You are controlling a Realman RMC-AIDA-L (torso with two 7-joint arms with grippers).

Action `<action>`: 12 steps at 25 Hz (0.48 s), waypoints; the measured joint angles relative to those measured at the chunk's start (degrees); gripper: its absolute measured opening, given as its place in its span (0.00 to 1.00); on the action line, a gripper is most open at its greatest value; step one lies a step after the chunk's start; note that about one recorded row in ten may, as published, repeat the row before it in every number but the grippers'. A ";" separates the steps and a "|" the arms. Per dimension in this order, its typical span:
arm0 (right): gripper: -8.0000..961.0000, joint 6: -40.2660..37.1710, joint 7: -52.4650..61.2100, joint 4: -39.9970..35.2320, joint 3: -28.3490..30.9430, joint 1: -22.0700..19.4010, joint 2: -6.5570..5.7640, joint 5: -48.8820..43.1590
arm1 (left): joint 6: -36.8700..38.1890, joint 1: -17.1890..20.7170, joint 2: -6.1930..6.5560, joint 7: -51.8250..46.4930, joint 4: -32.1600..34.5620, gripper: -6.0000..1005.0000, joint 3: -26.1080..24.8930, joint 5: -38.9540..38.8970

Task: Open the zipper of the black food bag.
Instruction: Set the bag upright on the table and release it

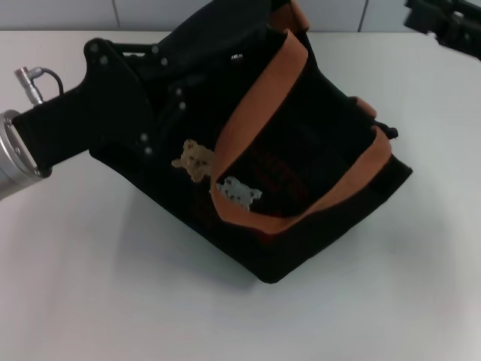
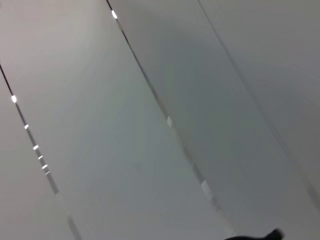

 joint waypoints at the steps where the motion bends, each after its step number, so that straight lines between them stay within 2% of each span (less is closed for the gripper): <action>1: 0.87 0.00 0.00 0.00 0.00 0.00 0.00 0.00 | 0.00 0.00 0.00 0.00 0.00 0.11 0.00 0.00; 3: 0.87 0.71 6.39 -1.72 -4.18 1.73 -0.79 -0.08 | 0.11 0.30 -0.03 1.78 -0.08 0.11 1.55 -0.03; 7: 0.87 1.95 10.18 -1.82 -5.92 3.45 -1.08 -1.75 | 0.13 0.31 -0.03 2.30 0.00 0.11 1.84 0.01; 8: 0.78 2.39 11.83 -1.86 -6.55 4.47 -1.17 -3.51 | 0.18 0.31 -0.05 3.61 0.08 0.11 2.36 0.05; 12: 0.72 3.77 13.07 -1.93 -7.57 5.31 -0.96 -4.45 | 0.38 0.30 -0.10 5.88 -0.15 0.11 3.28 0.08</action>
